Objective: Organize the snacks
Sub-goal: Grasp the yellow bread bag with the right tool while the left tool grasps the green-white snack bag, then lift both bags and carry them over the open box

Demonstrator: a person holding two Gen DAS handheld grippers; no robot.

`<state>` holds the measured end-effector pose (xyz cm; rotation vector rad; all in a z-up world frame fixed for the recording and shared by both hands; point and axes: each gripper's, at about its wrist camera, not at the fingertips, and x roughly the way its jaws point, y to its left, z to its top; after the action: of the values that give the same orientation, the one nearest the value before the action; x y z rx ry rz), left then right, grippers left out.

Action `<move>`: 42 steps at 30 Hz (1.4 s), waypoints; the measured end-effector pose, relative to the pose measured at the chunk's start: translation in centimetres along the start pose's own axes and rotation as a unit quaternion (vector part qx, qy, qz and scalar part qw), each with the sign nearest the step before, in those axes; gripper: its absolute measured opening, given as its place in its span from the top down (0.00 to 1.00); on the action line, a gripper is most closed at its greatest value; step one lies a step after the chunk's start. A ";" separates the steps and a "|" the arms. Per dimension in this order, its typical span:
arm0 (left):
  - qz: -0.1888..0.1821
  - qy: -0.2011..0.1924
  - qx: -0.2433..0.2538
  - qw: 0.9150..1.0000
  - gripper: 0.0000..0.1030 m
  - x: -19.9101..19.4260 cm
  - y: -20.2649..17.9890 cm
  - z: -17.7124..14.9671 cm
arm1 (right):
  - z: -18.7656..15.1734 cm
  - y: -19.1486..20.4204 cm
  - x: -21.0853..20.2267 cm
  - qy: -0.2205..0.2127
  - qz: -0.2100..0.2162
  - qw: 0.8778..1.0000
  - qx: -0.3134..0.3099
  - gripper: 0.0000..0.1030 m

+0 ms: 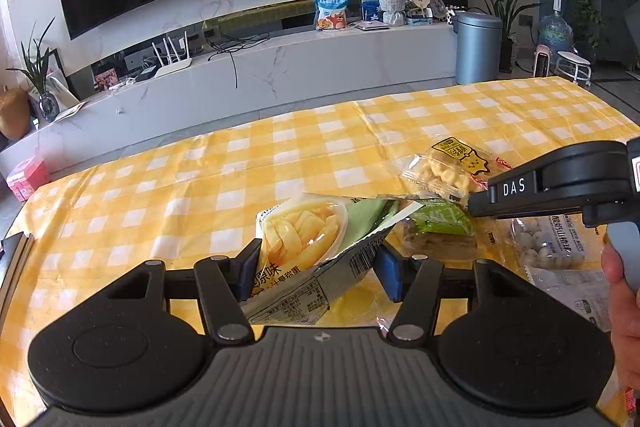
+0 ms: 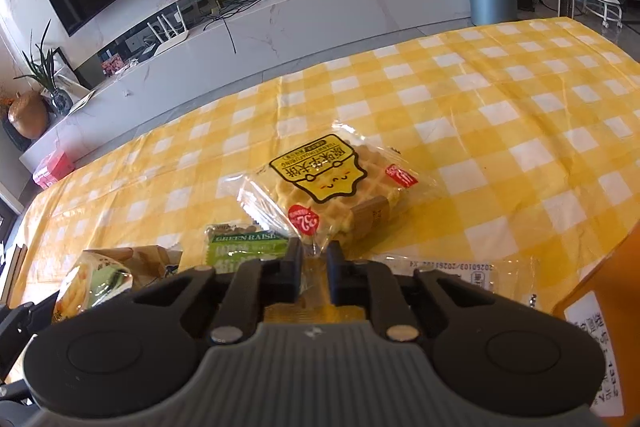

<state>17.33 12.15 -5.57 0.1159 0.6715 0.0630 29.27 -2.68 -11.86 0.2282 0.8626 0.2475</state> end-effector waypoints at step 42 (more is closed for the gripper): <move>-0.046 -0.049 -0.029 0.997 0.35 -14.9 -3.4 -1.2 | -6.4 -0.2 -21.5 -0.115 0.071 0.957 -0.257 1.00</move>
<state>5.04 7.48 2.24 0.0323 0.5748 -0.0123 10.97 -8.78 -0.49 -0.1673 0.5275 0.5596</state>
